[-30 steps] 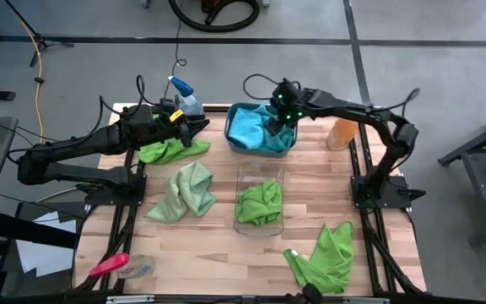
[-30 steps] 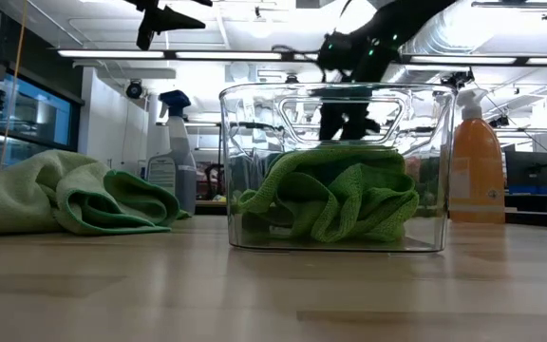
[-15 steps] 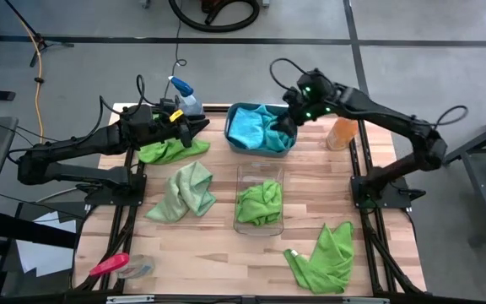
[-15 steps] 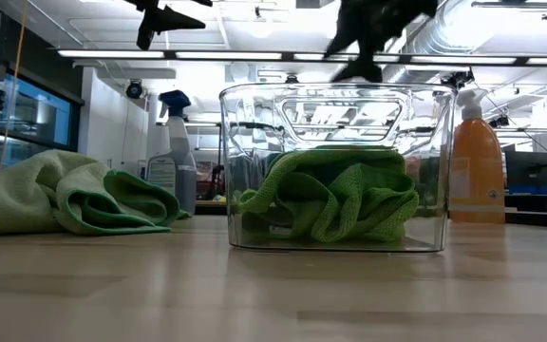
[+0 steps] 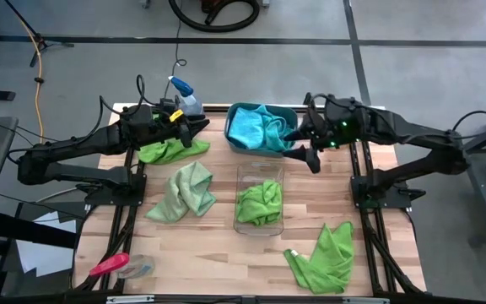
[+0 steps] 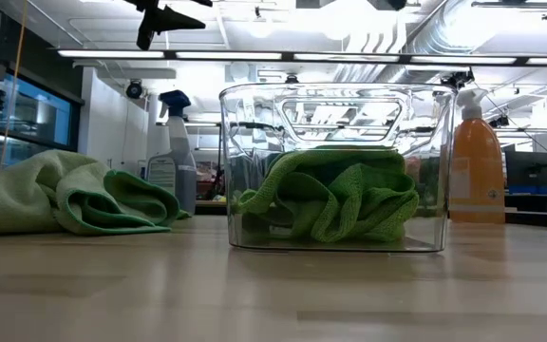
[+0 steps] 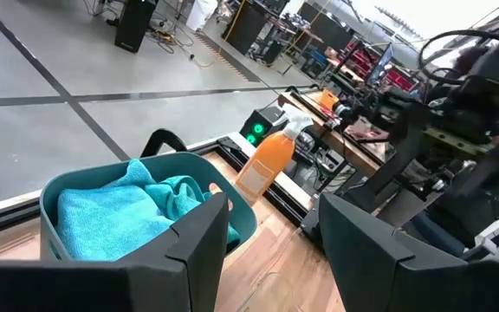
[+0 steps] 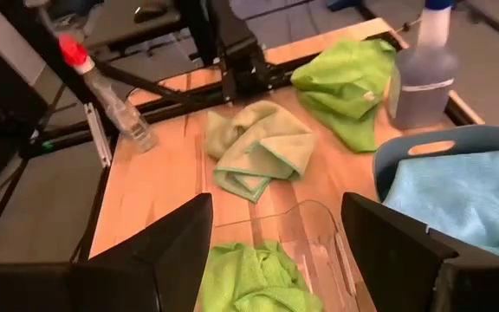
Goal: Sort microfiber towel by color & place in baskets
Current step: Put the green microfiber towel into the transparent bin
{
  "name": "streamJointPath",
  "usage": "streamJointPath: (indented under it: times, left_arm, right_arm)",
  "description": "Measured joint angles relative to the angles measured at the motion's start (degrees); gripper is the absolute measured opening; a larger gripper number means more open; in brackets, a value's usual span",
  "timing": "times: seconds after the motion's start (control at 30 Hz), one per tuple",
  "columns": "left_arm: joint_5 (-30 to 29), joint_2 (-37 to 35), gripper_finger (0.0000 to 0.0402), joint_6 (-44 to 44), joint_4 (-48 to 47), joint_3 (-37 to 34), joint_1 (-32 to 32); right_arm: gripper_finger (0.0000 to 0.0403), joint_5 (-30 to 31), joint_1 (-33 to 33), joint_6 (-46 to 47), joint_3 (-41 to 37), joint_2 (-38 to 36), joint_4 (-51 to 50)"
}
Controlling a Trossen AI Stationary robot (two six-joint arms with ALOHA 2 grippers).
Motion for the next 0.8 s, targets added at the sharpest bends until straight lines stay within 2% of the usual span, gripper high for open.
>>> streamJointPath:
  times: [0.17,0.27,0.4,0.5,0.57,0.63,0.8]
  left_arm:
    - [0.02,0.02,0.017,-0.07,-0.78,0.52,0.0]
    - [0.33,0.6,0.017,-0.13,-7.54,4.36,0.0]
    - [-1.86,4.78,0.0168,-0.04,-32.71,13.94,-0.02]
    - [-8.21,8.6,0.0165,-0.21,-51.3,17.62,0.6]
    - [-11.5,10.64,0.0164,-1.48,-58.15,16.96,1.66]
    - [-11.56,12.03,0.0164,-1.66,-61.34,14.41,2.88]
    - [-5.67,13.57,0.0167,-1.64,-59.53,4.63,6.61]
  right_arm:
    - [0.0256,3.82,2.08,2.02,0.0,-0.81,0.0]
    - [0.0256,3.83,2.07,2.23,0.0,-0.7,0.0]
    - [0.0256,4.63,1.64,2.65,0.0,-0.57,0.0]
    - [0.0256,5.72,1.63,2.65,0.0,-0.57,-0.02]
    - [0.0256,6.58,1.63,2.67,0.0,-0.57,0.0]
    - [0.0256,6.71,1.63,3.34,0.0,-0.57,-0.04]
    - [0.0256,6.7,1.63,3.73,0.0,-0.57,-0.04]
